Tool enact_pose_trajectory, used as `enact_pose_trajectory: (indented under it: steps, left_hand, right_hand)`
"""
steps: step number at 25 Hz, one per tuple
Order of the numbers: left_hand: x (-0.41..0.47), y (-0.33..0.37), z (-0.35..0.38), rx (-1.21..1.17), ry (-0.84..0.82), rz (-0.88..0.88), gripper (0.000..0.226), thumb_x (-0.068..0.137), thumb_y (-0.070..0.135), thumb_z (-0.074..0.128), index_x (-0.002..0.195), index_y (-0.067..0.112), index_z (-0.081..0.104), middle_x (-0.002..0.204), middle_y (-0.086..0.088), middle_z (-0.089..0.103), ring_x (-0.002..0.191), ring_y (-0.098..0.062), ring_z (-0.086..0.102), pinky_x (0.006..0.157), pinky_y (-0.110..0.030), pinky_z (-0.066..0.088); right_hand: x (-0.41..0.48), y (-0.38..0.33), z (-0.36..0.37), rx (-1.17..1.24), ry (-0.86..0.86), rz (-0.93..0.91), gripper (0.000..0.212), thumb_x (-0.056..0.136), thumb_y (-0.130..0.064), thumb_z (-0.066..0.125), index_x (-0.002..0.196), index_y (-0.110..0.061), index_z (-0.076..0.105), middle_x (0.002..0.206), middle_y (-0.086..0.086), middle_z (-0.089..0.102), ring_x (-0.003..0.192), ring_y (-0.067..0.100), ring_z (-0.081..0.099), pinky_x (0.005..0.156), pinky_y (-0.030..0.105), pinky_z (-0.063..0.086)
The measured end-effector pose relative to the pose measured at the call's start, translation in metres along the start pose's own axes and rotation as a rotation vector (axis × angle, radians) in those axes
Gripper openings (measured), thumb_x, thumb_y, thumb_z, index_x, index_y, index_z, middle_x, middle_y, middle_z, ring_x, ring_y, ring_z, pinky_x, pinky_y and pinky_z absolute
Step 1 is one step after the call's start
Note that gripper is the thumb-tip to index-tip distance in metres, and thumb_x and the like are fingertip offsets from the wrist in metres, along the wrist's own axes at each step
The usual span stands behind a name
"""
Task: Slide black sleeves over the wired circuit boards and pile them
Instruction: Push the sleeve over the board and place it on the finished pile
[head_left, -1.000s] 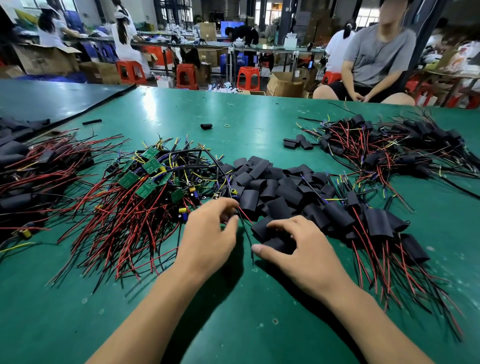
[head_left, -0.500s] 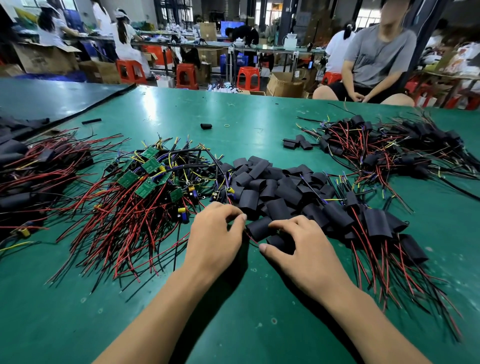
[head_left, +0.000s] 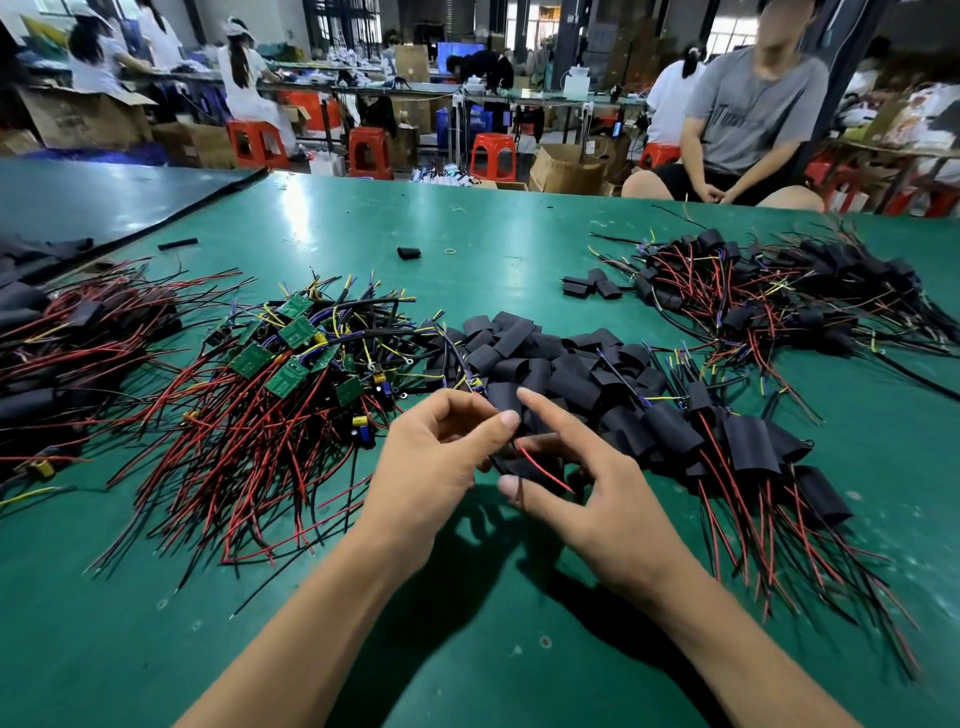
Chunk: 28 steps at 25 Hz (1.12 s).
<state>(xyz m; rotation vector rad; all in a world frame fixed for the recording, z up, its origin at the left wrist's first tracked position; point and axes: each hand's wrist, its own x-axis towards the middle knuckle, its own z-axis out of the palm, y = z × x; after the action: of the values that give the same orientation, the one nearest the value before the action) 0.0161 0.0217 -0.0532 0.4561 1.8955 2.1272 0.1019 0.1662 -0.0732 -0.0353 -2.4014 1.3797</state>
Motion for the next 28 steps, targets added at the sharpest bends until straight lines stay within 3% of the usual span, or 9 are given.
enact_pose_trajectory:
  steps: [3, 7, 9, 13, 17, 21, 25, 28]
  left_hand:
    - [-0.001, -0.004, 0.003, 0.019, -0.050, -0.060, 0.012, 0.084, 0.020, 0.074, 0.086, 0.011, 0.067, 0.070, -0.001, 0.065, 0.059, -0.009, 0.054, 0.049, -0.018, 0.041]
    - [0.001, -0.003, 0.010, -0.261, -0.126, -0.254, 0.005, 0.088, 0.015, 0.067, 0.089, 0.011, 0.063, 0.076, -0.007, 0.068, 0.060, -0.015, 0.062, 0.054, -0.024, 0.051]
    - [0.005, -0.004, 0.013, -0.340, -0.085, -0.345, 0.013, 0.093, 0.020, 0.062, 0.095, 0.007, 0.062, 0.081, -0.012, 0.072, 0.057, -0.017, 0.063, 0.052, -0.027, 0.054]
    - [0.015, -0.006, 0.005, -0.273, 0.047, -0.381, 0.028, 0.100, 0.029, 0.053, 0.095, 0.002, 0.060, 0.077, -0.015, 0.073, 0.051, -0.020, 0.064, 0.046, -0.026, 0.055]
    - [0.021, -0.007, -0.001, -0.295, 0.060, -0.336, 0.033, 0.101, 0.032, 0.051, 0.100, 0.001, 0.061, 0.087, -0.018, 0.070, 0.058, -0.022, 0.067, 0.052, -0.030, 0.059]
    - [0.022, -0.006, -0.002, -0.326, 0.013, -0.360, 0.030, 0.098, 0.028, 0.056, 0.100, -0.001, 0.062, 0.087, -0.018, 0.071, 0.059, -0.022, 0.069, 0.053, -0.029, 0.058]
    - [0.015, -0.002, -0.005, -0.361, -0.110, -0.330, 0.038, 0.079, 0.020, 0.071, 0.110, -0.002, 0.063, 0.090, -0.014, 0.076, 0.061, -0.020, 0.069, 0.053, -0.025, 0.056]
    - [0.017, 0.003, -0.011, -0.409, -0.105, -0.308, 0.042, 0.075, 0.012, 0.070, 0.116, 0.003, 0.064, 0.099, -0.014, 0.075, 0.067, -0.020, 0.071, 0.058, -0.026, 0.058]
  right_hand:
    - [0.003, -0.009, -0.001, 0.403, -0.043, 0.034, 0.045, 0.082, -0.029, 0.078, 0.125, -0.036, 0.068, 0.108, -0.002, 0.076, 0.100, 0.012, 0.071, 0.086, 0.018, 0.051]
    - [0.003, -0.017, -0.003, 0.792, -0.035, 0.127, 0.027, 0.084, -0.016, 0.071, 0.111, -0.015, 0.076, 0.105, 0.010, 0.076, 0.090, 0.015, 0.074, 0.075, 0.020, 0.057]
    - [0.004, -0.021, -0.004, 0.919, -0.025, 0.188, 0.022, 0.086, -0.015, 0.067, 0.105, -0.011, 0.077, 0.100, 0.012, 0.076, 0.081, 0.014, 0.073, 0.066, 0.021, 0.056]
    - [0.006, -0.021, -0.017, 0.828, 0.033, 0.256, 0.025, 0.077, -0.036, 0.072, 0.099, -0.024, 0.079, 0.104, 0.005, 0.076, 0.082, 0.006, 0.067, 0.066, 0.025, 0.040]
    - [0.001, -0.019, -0.028, 1.019, -0.105, 0.263, 0.042, 0.064, -0.047, 0.085, 0.098, -0.021, 0.079, 0.101, 0.004, 0.074, 0.078, 0.012, 0.064, 0.061, 0.024, 0.045]
    - [-0.002, -0.017, -0.028, 1.050, -0.303, 0.270, 0.040, 0.068, -0.044, 0.084, 0.098, -0.018, 0.078, 0.099, 0.009, 0.074, 0.081, 0.015, 0.064, 0.062, 0.025, 0.043]
    - [-0.001, -0.016, -0.023, 0.884, -0.521, 0.313, 0.040, 0.076, -0.041, 0.080, 0.108, -0.016, 0.076, 0.108, 0.013, 0.073, 0.094, 0.015, 0.062, 0.067, 0.025, 0.040]
    - [0.001, -0.012, -0.018, 0.784, -0.495, 0.354, 0.045, 0.078, -0.034, 0.077, 0.119, -0.016, 0.072, 0.118, 0.014, 0.071, 0.103, 0.019, 0.056, 0.061, 0.021, 0.038]
